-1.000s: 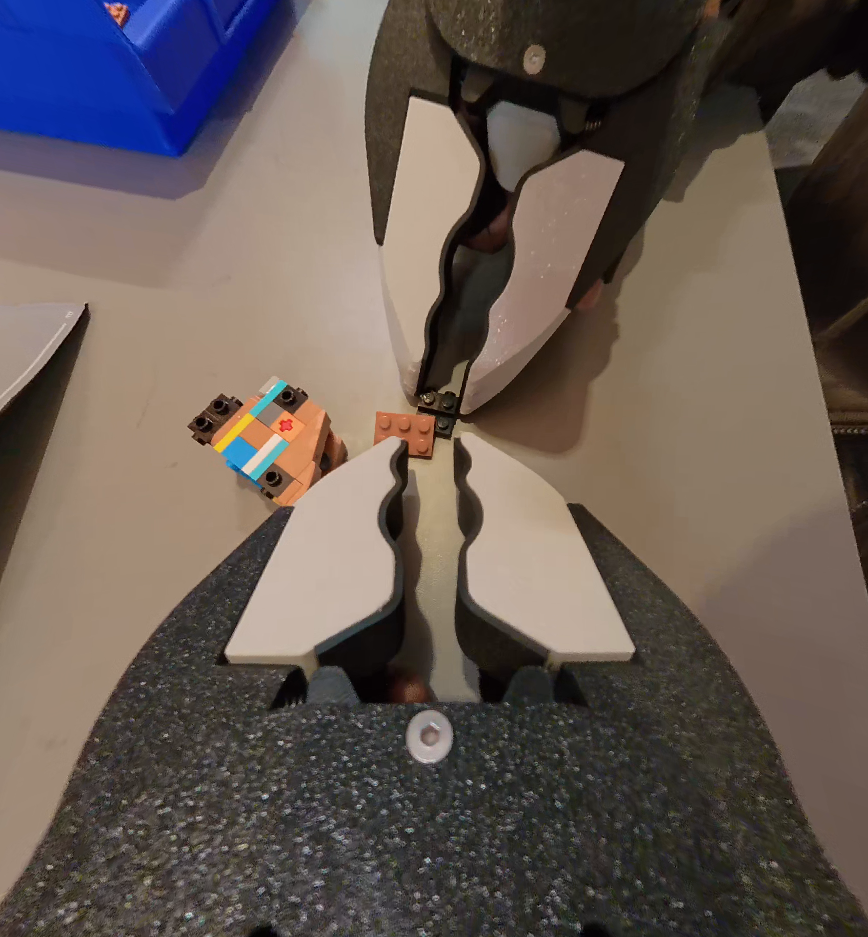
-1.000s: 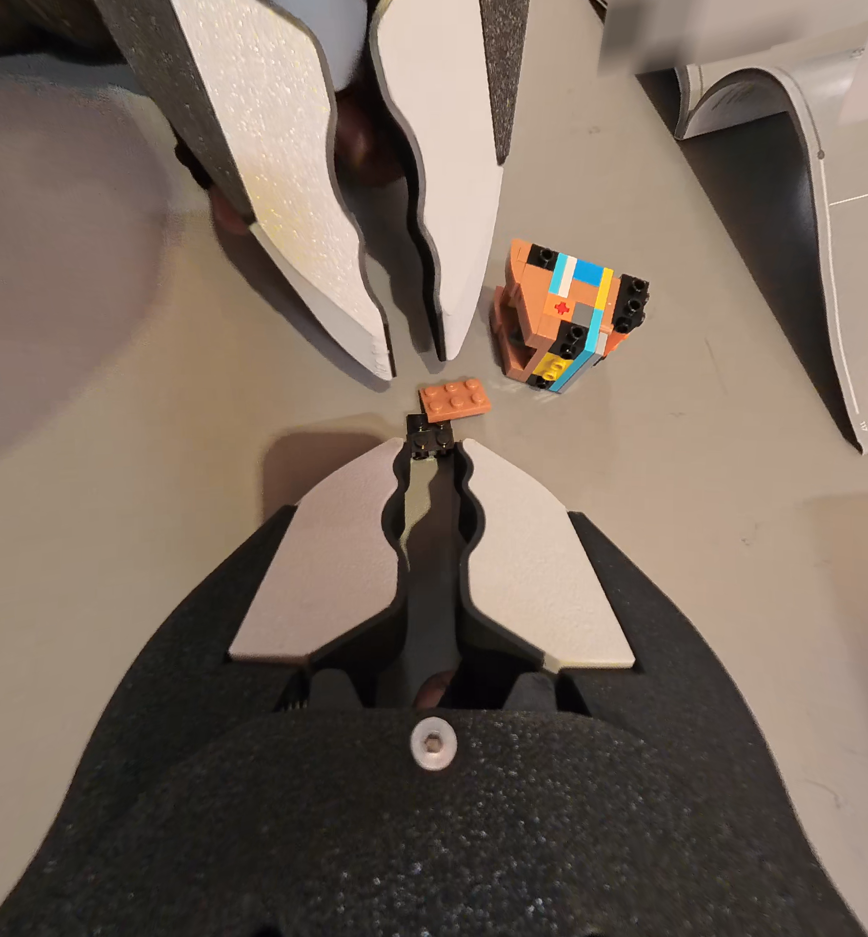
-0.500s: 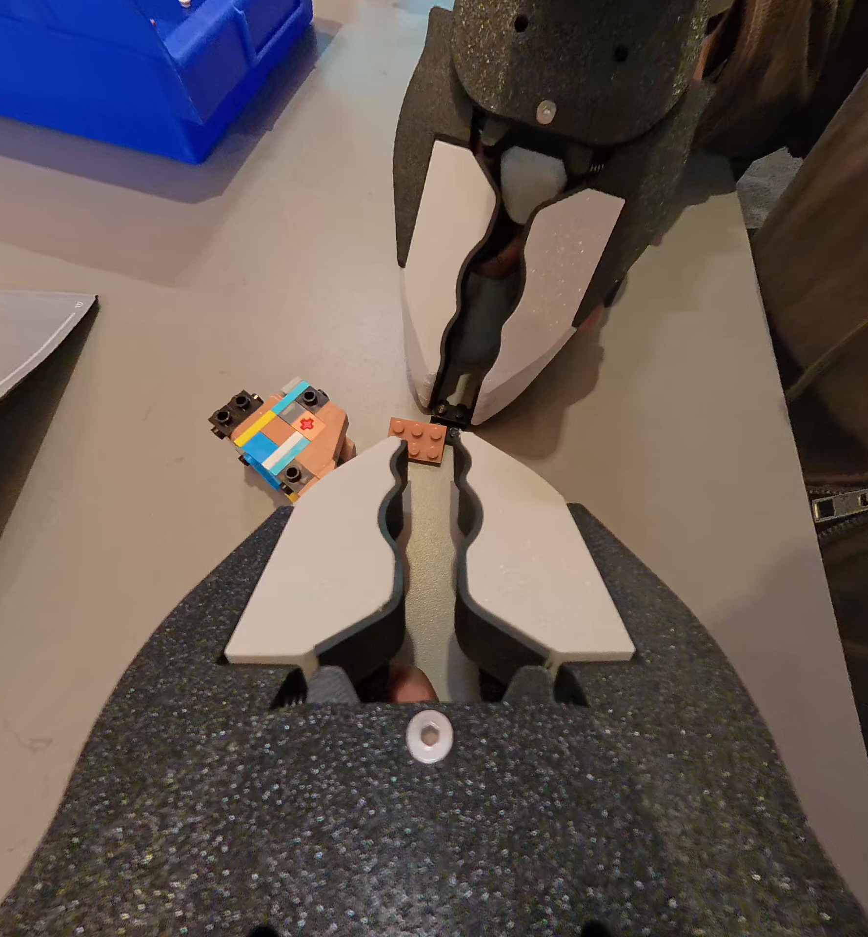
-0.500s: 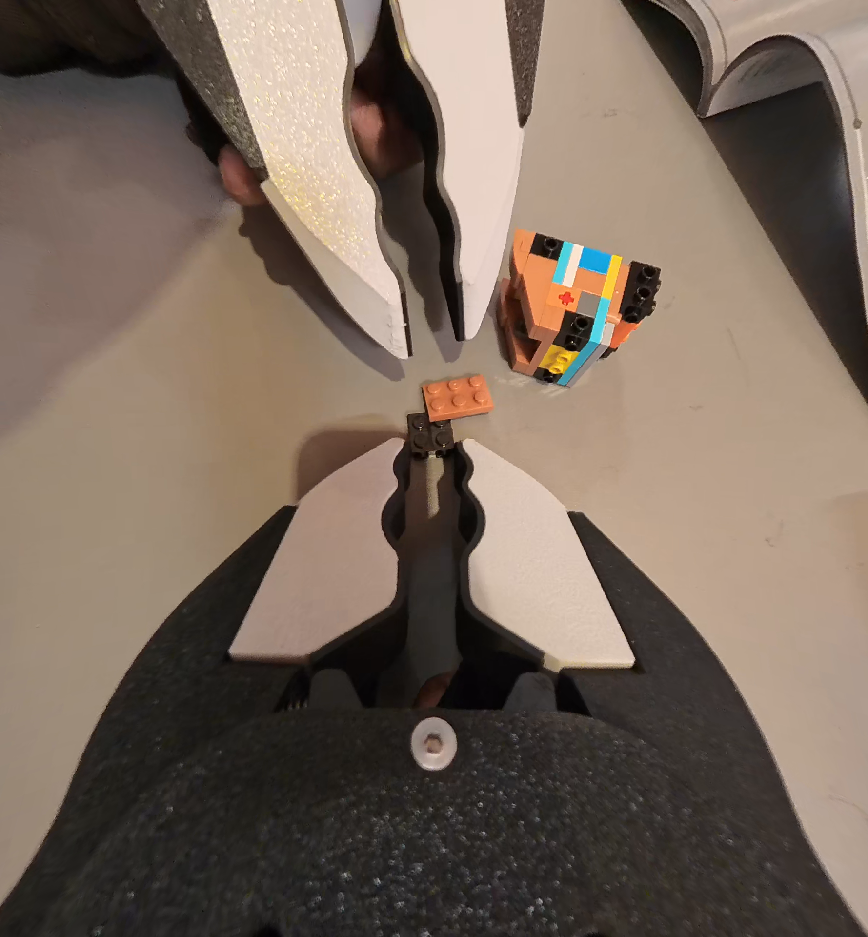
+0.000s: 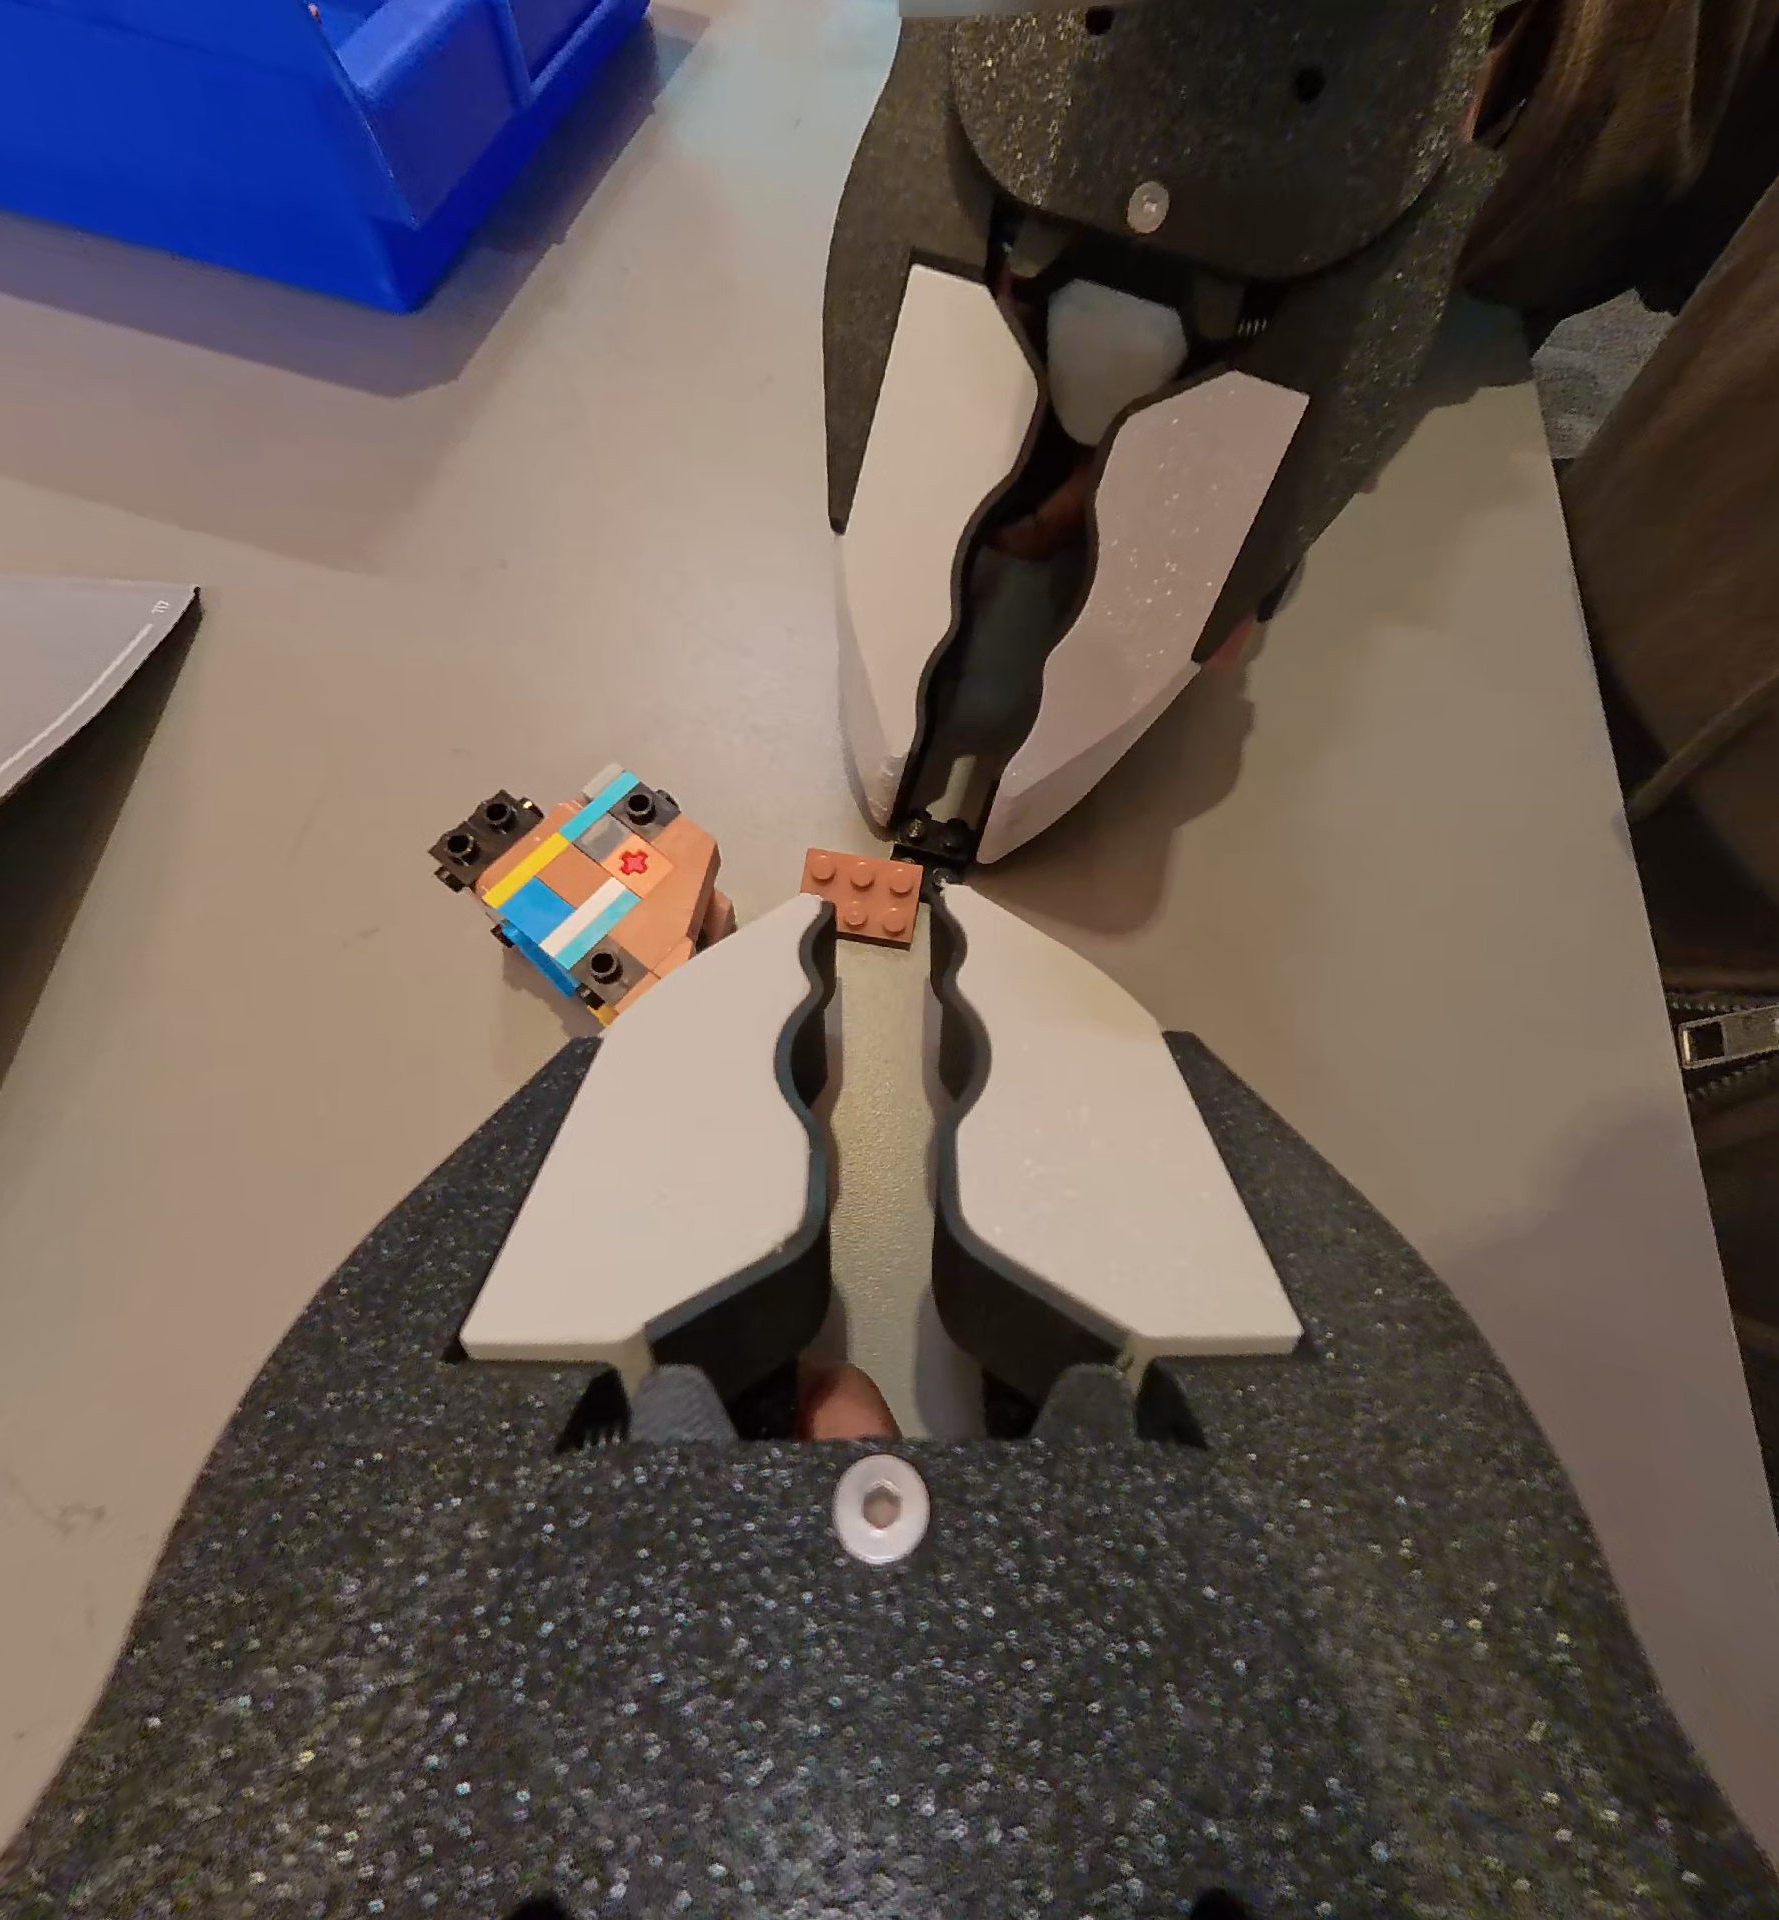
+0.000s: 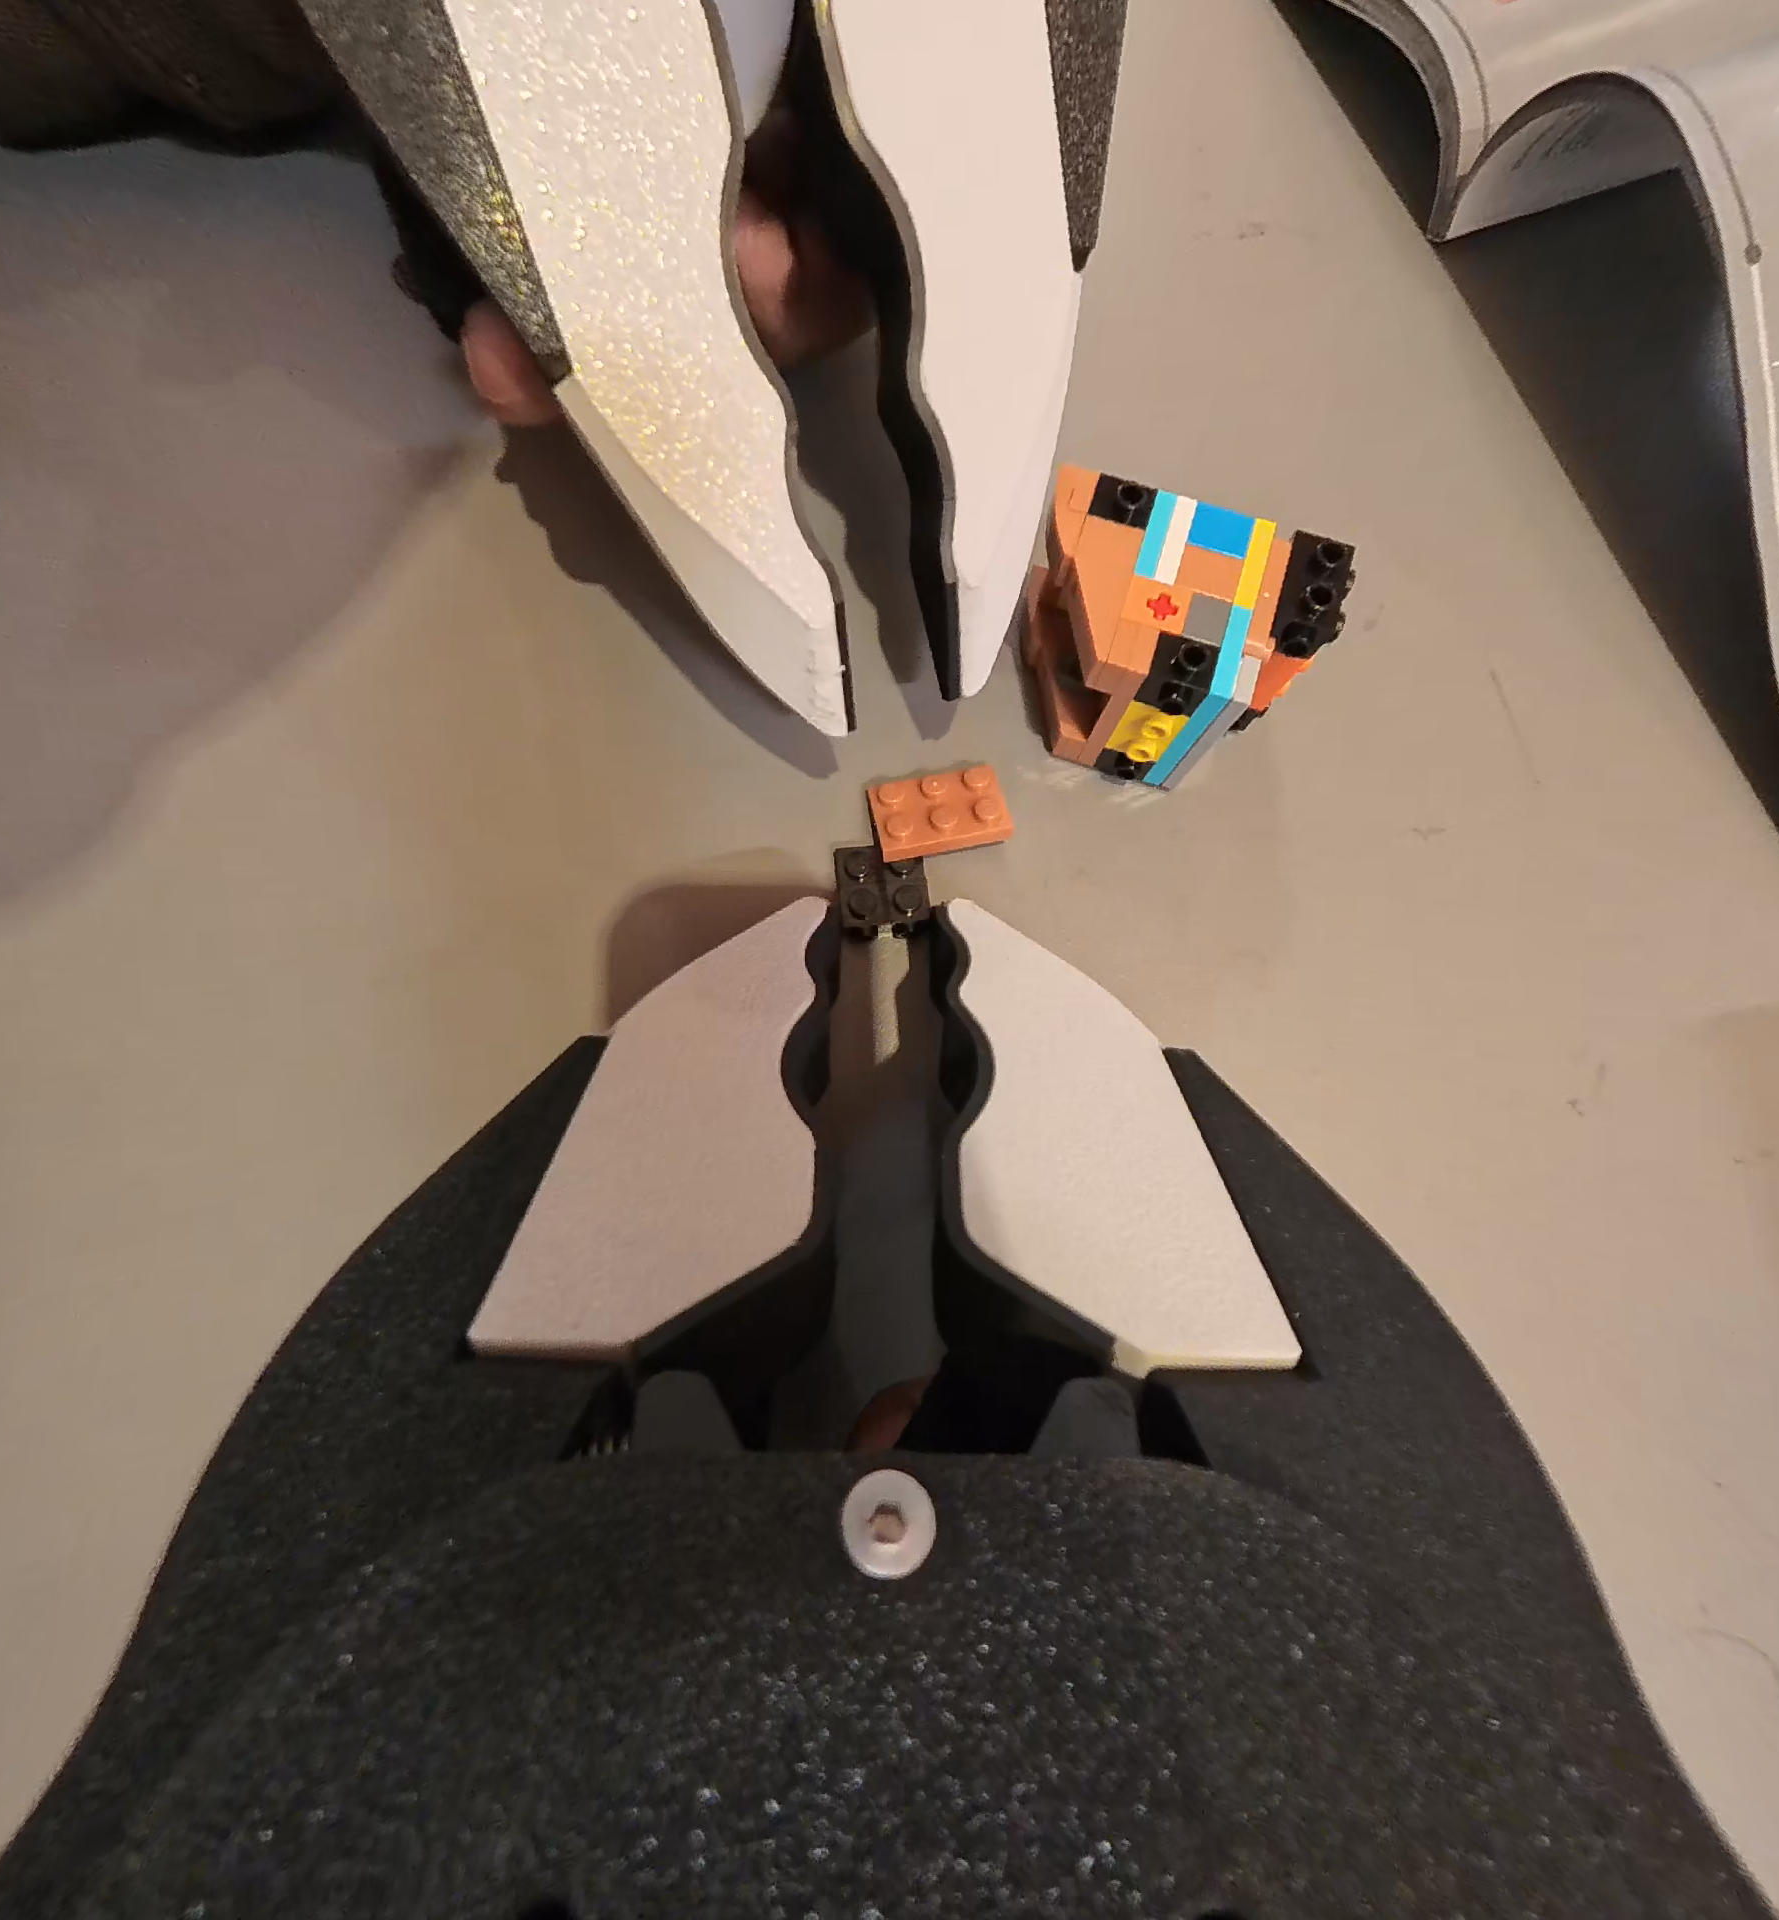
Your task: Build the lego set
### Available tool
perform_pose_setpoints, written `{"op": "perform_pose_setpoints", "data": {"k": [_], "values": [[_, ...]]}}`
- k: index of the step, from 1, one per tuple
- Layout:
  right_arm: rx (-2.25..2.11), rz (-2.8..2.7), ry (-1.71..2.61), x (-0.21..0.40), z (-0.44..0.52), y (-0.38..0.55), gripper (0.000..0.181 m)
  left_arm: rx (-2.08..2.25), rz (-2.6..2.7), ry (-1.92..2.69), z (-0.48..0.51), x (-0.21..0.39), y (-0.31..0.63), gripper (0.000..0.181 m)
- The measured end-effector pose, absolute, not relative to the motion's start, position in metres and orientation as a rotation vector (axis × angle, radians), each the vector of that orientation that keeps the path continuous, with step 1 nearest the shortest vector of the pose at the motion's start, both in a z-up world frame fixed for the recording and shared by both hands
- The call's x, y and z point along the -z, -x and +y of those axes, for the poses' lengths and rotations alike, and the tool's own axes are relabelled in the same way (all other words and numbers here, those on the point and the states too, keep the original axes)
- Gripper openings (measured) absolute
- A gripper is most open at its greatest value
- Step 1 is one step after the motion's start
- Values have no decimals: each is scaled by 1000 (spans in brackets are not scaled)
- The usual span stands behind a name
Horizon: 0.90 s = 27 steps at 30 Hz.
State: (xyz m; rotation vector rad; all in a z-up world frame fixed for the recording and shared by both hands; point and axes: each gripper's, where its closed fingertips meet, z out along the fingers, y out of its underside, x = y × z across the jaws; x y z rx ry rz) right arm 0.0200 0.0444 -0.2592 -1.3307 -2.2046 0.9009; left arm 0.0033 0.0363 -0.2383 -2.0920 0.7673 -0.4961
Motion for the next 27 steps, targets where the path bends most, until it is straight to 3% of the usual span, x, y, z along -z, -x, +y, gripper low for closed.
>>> {"op": "perform_pose_setpoints", "data": {"k": [27], "values": [[-899, -2202, 1331, 259, 44, -20, 16, 488, 770, 2096, 36, 239, -3, 17]]}}
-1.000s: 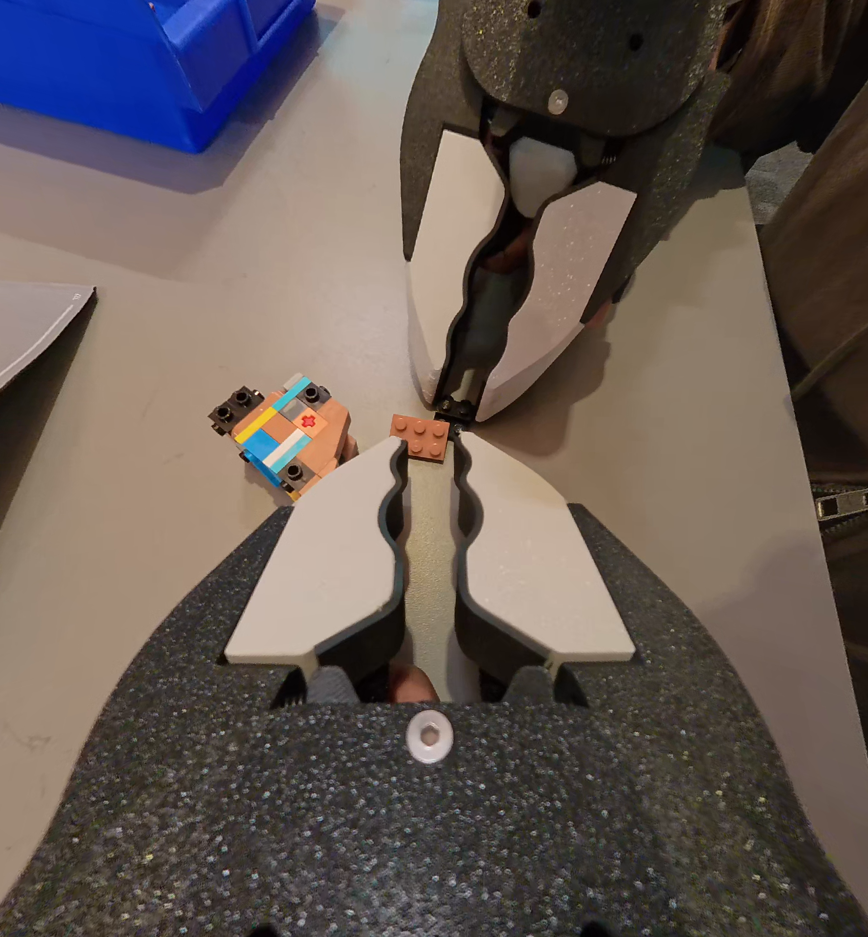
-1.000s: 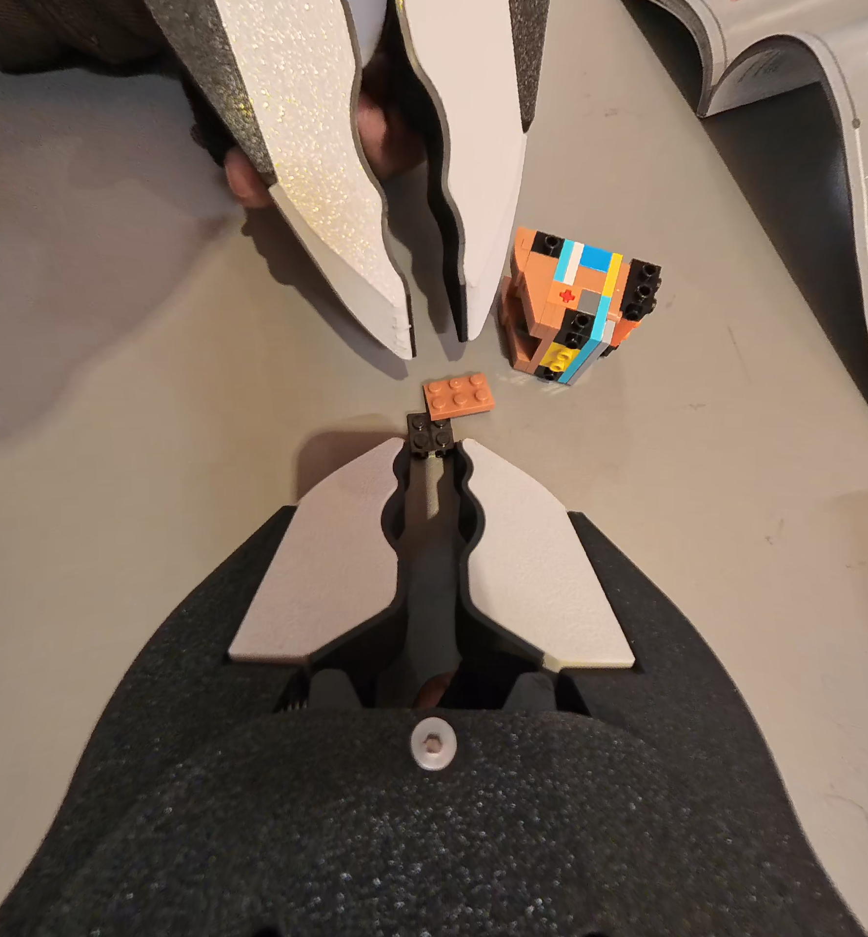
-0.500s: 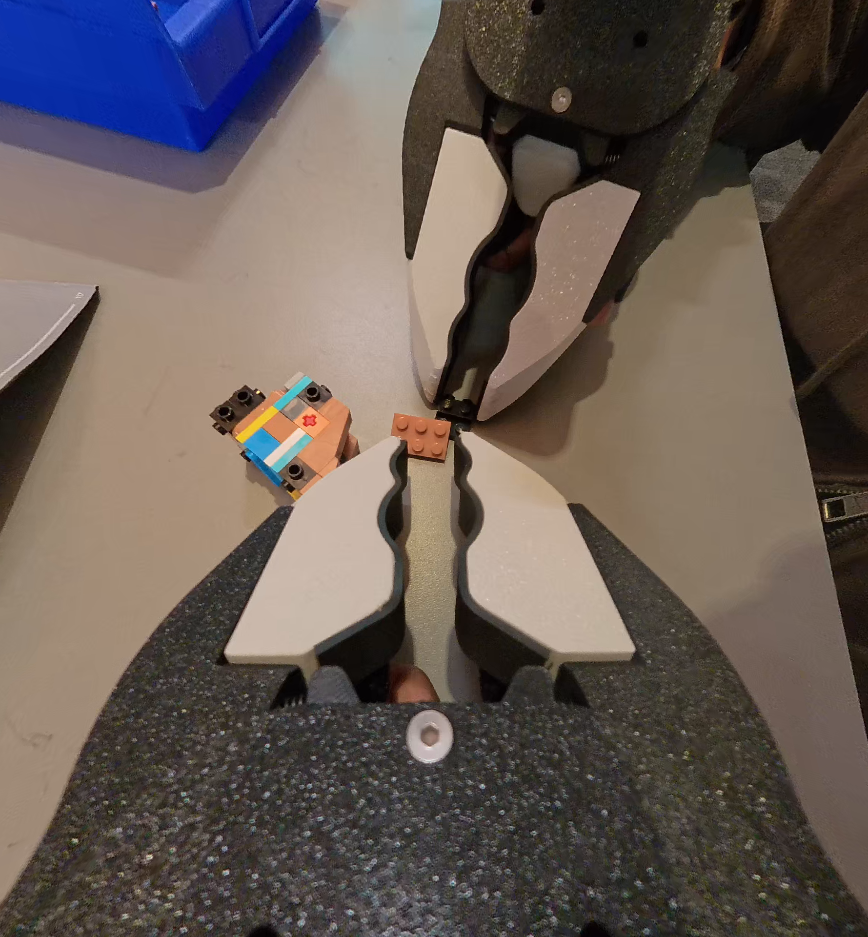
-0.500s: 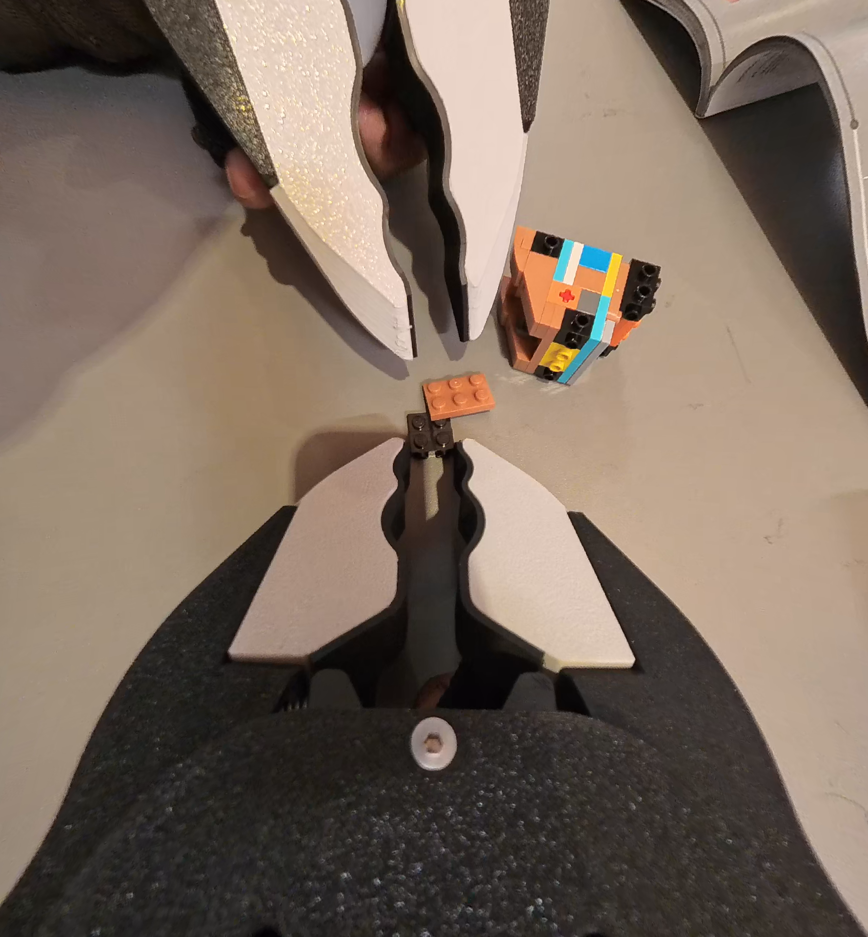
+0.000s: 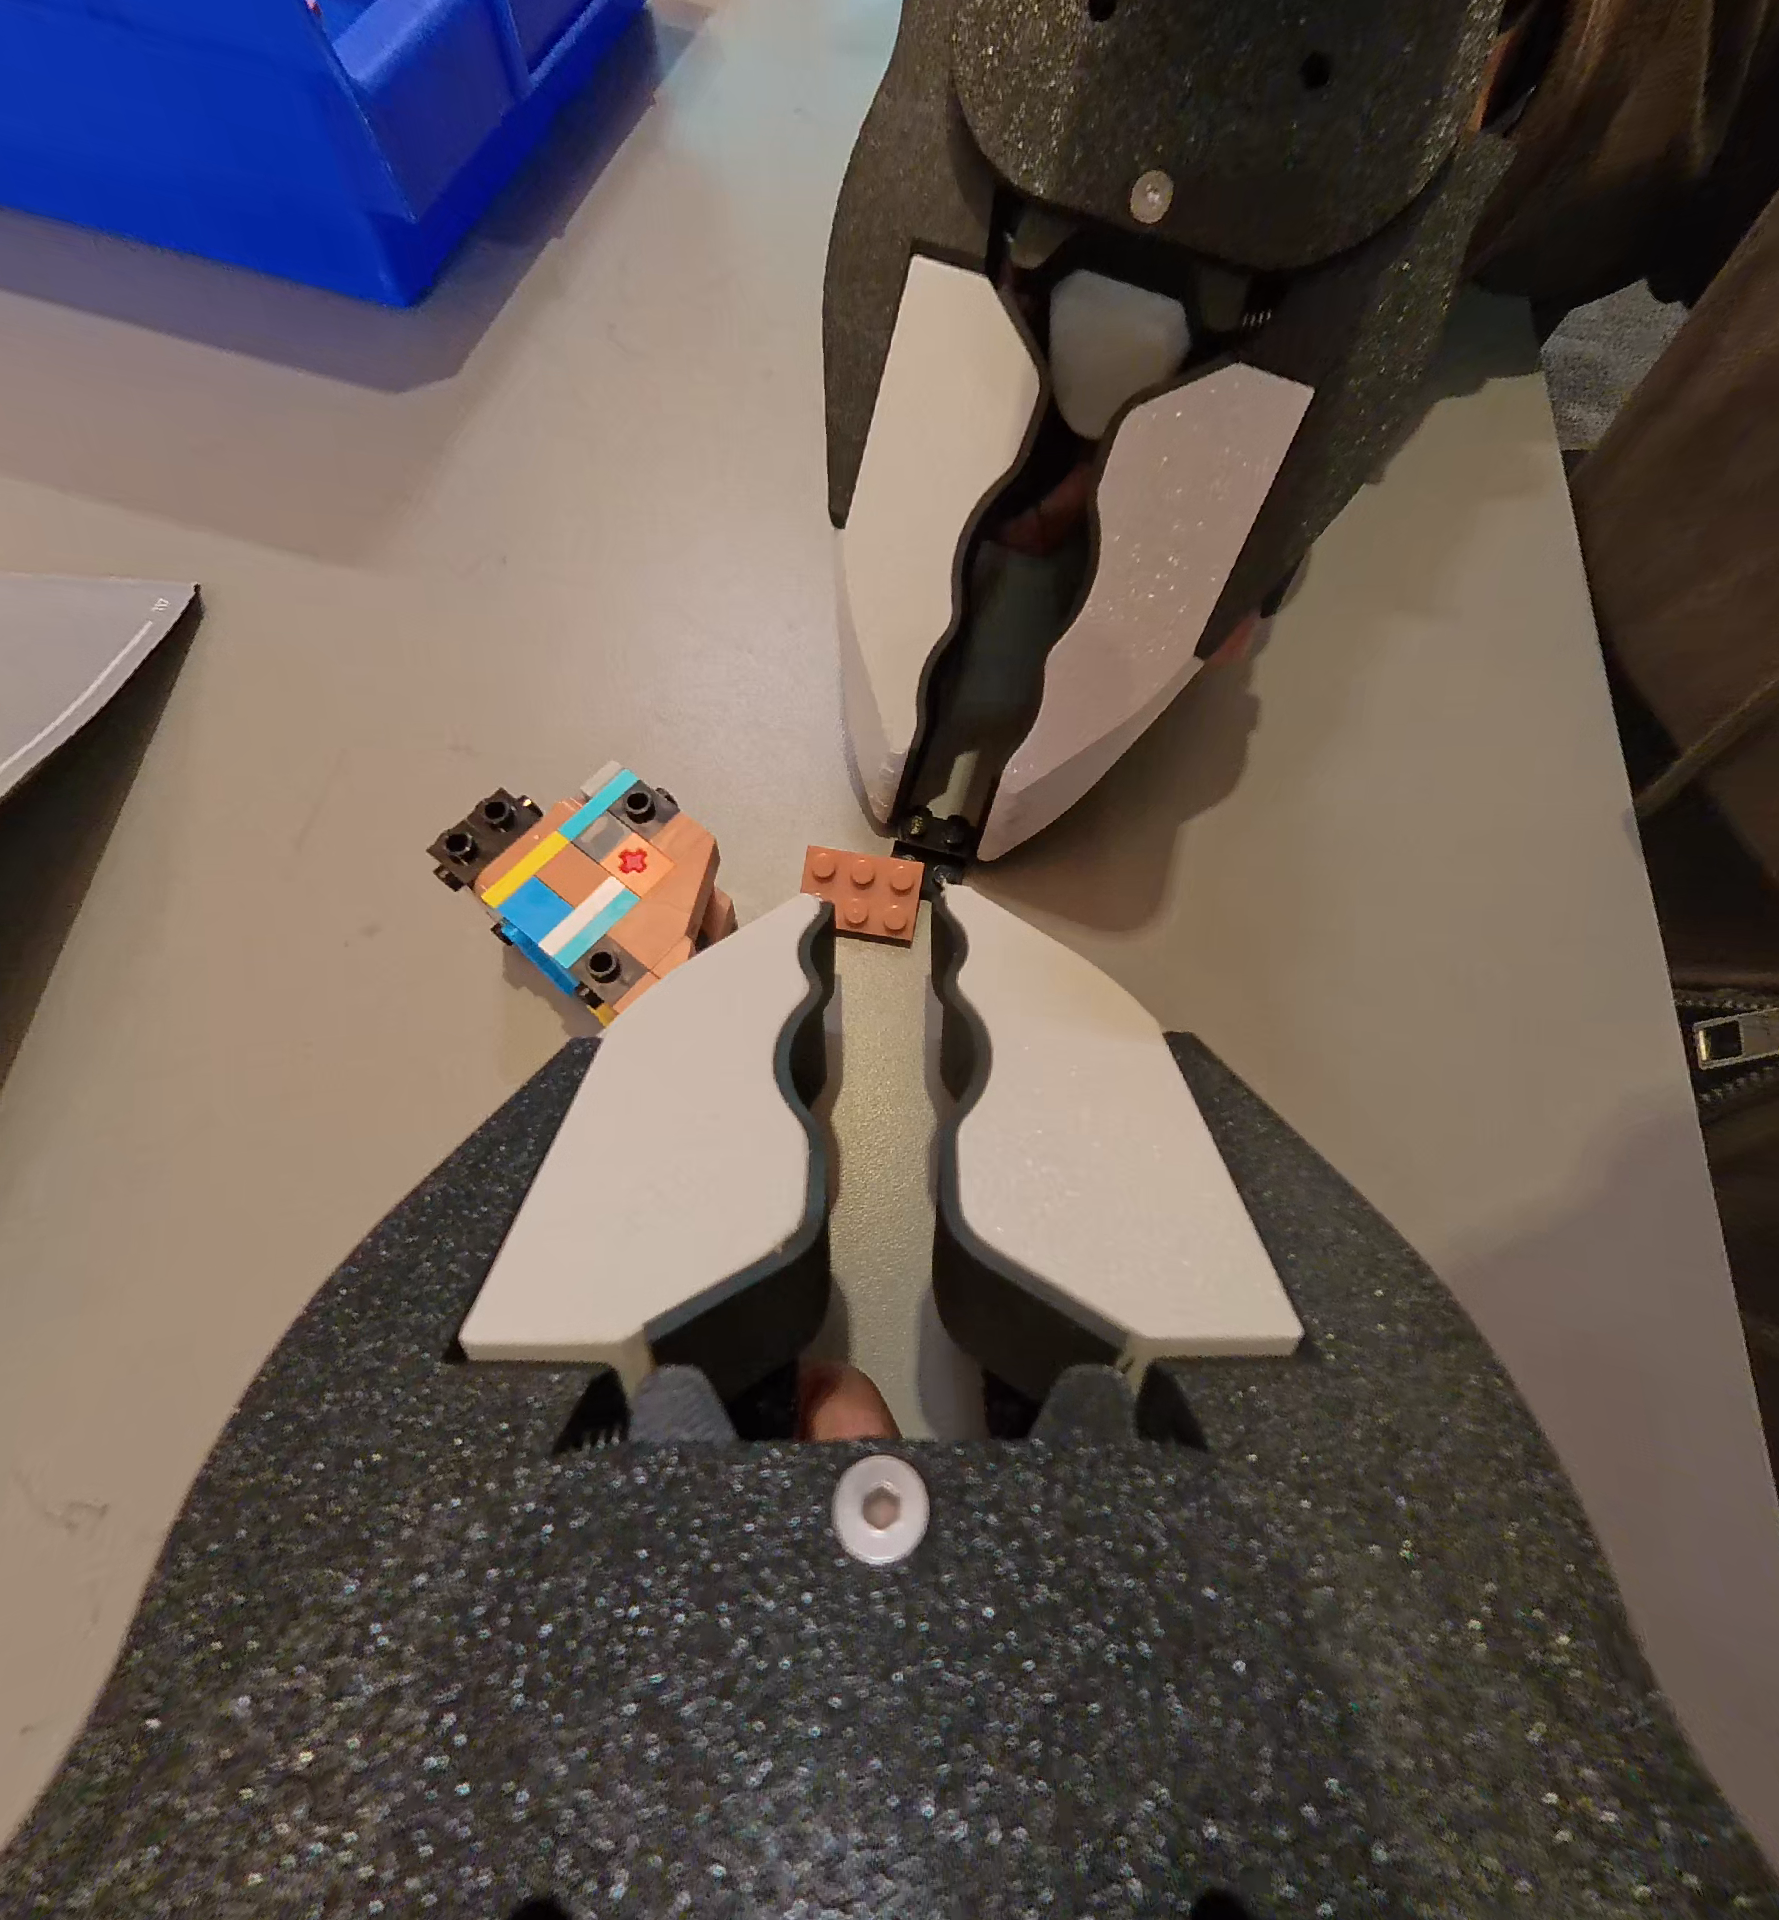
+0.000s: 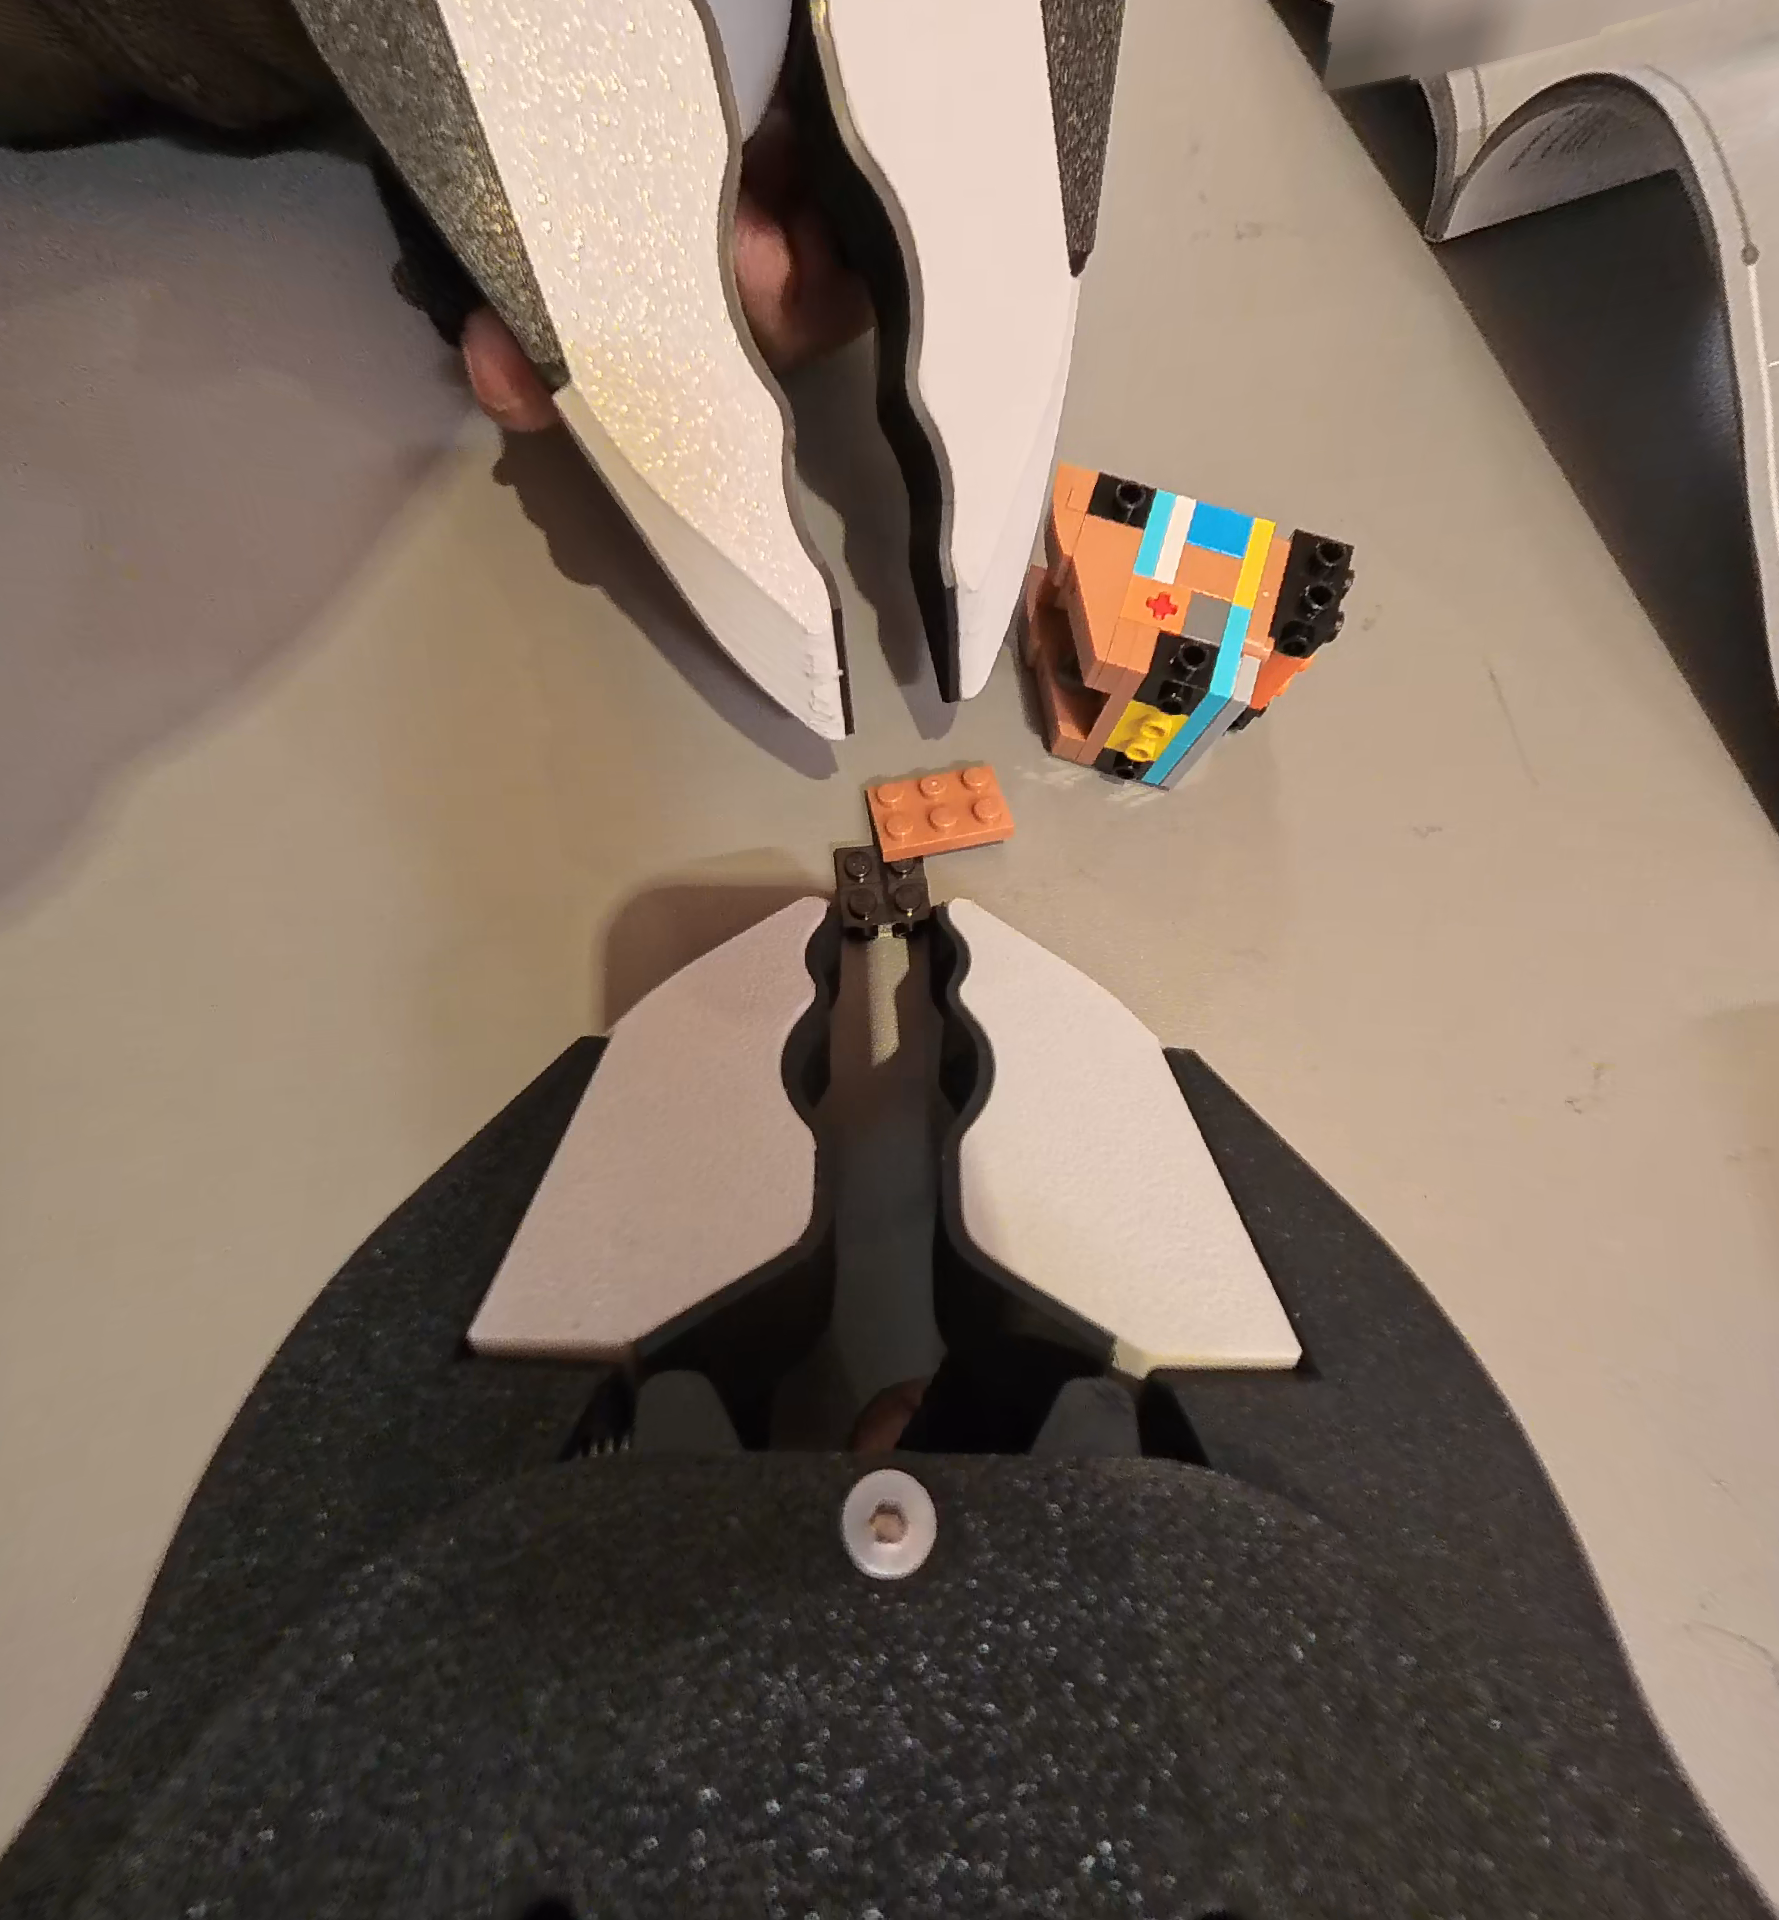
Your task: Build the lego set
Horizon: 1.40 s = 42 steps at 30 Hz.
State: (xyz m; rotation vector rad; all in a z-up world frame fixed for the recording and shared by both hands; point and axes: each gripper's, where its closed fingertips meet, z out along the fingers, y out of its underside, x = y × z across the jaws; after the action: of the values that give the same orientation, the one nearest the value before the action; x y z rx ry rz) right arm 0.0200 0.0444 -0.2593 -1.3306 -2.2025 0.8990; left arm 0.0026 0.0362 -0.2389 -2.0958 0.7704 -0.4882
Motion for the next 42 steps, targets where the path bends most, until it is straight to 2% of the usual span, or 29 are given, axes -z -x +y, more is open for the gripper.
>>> {"op": "perform_pose_setpoints", "data": {"k": [31, 42], "values": [[-894, -2198, 1332, 259, 45, -20, 15, 463, 755, 2118, 37, 242, 1, 18], [-883, -2186, 1325, 259, 46, -19, 15, 281, 890, 2174, 43, 257, 12, 17]]}}
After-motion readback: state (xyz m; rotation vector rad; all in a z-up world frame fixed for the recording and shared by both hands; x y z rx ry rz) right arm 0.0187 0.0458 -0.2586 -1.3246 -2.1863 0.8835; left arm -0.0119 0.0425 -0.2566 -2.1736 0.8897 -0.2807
